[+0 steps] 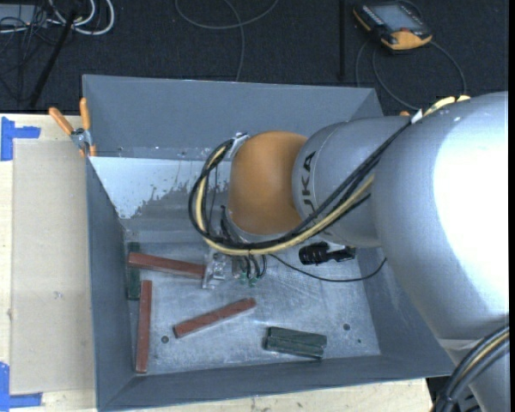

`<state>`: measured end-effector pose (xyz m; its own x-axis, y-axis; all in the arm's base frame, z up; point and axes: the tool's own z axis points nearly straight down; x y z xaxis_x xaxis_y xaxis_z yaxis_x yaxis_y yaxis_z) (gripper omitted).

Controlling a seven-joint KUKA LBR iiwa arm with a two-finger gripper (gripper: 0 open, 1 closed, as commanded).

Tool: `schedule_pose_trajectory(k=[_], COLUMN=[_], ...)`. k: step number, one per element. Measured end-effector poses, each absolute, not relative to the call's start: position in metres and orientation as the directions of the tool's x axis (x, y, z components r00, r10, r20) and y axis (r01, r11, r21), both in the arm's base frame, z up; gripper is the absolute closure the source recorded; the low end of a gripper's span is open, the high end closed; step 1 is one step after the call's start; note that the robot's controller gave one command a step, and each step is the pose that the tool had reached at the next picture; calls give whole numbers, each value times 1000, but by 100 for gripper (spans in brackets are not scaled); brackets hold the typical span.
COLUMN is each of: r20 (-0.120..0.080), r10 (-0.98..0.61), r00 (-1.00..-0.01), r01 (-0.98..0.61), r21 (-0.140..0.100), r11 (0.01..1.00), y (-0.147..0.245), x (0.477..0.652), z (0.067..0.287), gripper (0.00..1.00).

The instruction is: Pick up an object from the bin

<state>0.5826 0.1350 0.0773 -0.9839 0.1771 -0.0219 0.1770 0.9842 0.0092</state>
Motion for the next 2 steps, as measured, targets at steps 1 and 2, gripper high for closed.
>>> schedule_pose_trajectory(k=[1, 2], r20=[-22, 0], r10=[178, 155], r00=[-984, -988], r01=[177, 155], r21=[9, 1], r11=[984, 988], y=[135, 129], x=[583, 585], z=[77, 170], gripper=[100, 100])
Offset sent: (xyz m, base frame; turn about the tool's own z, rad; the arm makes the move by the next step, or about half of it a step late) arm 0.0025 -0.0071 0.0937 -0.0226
